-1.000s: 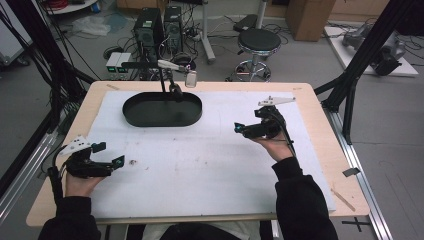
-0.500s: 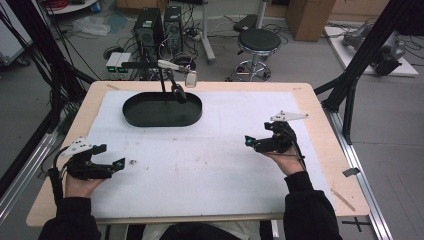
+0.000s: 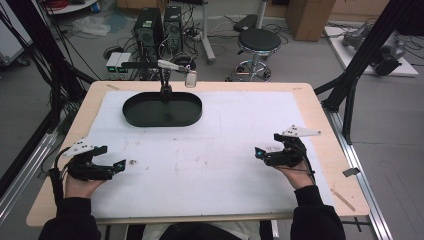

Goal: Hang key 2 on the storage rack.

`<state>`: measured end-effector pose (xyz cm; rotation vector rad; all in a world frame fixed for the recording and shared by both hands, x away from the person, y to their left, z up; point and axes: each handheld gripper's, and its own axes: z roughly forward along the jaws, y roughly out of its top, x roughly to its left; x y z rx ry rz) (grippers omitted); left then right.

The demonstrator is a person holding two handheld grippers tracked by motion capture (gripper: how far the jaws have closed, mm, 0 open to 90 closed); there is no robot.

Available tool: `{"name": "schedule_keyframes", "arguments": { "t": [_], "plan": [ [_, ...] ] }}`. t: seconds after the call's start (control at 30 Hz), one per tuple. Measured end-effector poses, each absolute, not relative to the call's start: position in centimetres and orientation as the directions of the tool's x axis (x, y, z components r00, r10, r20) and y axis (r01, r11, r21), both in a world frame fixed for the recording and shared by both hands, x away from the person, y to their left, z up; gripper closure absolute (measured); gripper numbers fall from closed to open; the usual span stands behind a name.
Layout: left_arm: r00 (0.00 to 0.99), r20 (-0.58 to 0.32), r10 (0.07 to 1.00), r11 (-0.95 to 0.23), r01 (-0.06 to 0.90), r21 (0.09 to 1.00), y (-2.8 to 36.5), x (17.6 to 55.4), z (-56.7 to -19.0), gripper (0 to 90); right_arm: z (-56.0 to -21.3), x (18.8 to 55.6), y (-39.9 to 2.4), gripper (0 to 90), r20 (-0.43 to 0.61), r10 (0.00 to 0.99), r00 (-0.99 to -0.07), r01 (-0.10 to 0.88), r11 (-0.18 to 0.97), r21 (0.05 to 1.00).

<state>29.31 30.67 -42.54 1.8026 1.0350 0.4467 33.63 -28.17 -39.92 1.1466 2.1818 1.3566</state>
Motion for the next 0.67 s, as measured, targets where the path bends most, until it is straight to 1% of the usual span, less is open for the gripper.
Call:
{"name": "schedule_keyframes", "arguments": {
  "t": [0.33, 0.67],
  "plan": [
    [0.568, -0.145, 0.810, -0.162, 0.456, 0.875, 30.7, 29.2, -42.6, 2.6, -41.5, 32.3, -30.2, 0.8, 0.160, 0.785, -0.598, 0.462, 0.174, 0.870],
    [0.567, -0.150, 0.810, -0.158, 0.458, 0.875, 30.8, 29.4, -42.8, 2.6, -41.9, 31.0, -30.9, 0.8, 0.123, 0.810, -0.573, 0.428, 0.168, 0.888]
  ]
}}
